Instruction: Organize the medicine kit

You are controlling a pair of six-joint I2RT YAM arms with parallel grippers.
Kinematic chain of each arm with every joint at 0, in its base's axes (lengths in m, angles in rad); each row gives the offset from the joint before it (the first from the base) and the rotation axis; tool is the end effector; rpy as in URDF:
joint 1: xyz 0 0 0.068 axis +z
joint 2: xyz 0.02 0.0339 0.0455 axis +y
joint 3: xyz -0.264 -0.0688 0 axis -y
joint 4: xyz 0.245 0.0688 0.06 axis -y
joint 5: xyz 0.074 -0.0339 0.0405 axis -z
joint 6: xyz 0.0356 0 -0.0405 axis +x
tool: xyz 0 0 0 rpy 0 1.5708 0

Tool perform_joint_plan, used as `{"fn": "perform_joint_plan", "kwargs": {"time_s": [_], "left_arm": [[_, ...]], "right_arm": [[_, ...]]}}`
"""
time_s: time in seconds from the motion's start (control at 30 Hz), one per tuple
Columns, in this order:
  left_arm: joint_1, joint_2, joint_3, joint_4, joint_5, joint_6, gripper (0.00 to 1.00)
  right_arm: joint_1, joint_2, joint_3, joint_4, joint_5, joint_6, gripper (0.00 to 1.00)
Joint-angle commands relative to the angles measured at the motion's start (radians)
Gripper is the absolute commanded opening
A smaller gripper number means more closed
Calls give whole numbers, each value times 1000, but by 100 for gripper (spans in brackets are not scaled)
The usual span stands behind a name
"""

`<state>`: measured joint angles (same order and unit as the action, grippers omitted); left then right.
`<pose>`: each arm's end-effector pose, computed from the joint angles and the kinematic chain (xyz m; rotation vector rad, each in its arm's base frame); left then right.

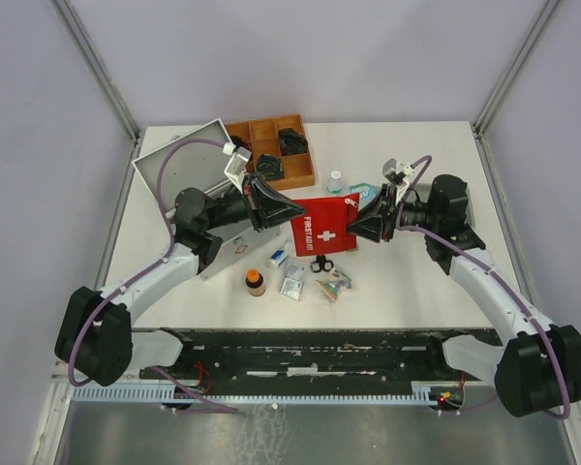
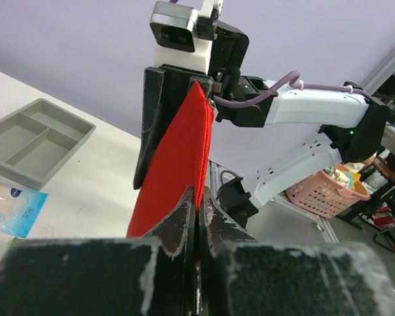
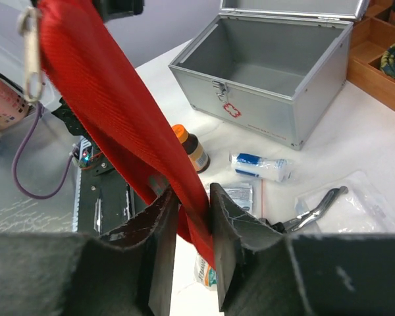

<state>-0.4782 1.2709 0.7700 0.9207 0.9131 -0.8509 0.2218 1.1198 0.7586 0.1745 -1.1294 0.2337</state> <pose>0.2296 -0.1507 0.3397 0.6764 1.3596 -1.6190 0.2300 0.0849 0.3041 -0.8416 1.6263 1.3039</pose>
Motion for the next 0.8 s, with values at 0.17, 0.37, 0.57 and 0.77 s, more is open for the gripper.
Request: {"fn": "perform_joint_plan", "kwargs": {"time_s": [0.17, 0.37, 0.57, 0.77], "left_arm": [[22, 27, -38, 136, -57, -85, 3], [61, 29, -47, 51, -120, -47, 18], [59, 32, 32, -277, -173, 196, 73], [57, 24, 54, -379, -220, 296, 99]], "right_arm": [[20, -14, 38, 26, -89, -8, 7], [1, 23, 335, -811, 29, -510, 1], [1, 115, 666, -1373, 375, -738, 1], [0, 189, 862, -1619, 799, -688, 1]]}}
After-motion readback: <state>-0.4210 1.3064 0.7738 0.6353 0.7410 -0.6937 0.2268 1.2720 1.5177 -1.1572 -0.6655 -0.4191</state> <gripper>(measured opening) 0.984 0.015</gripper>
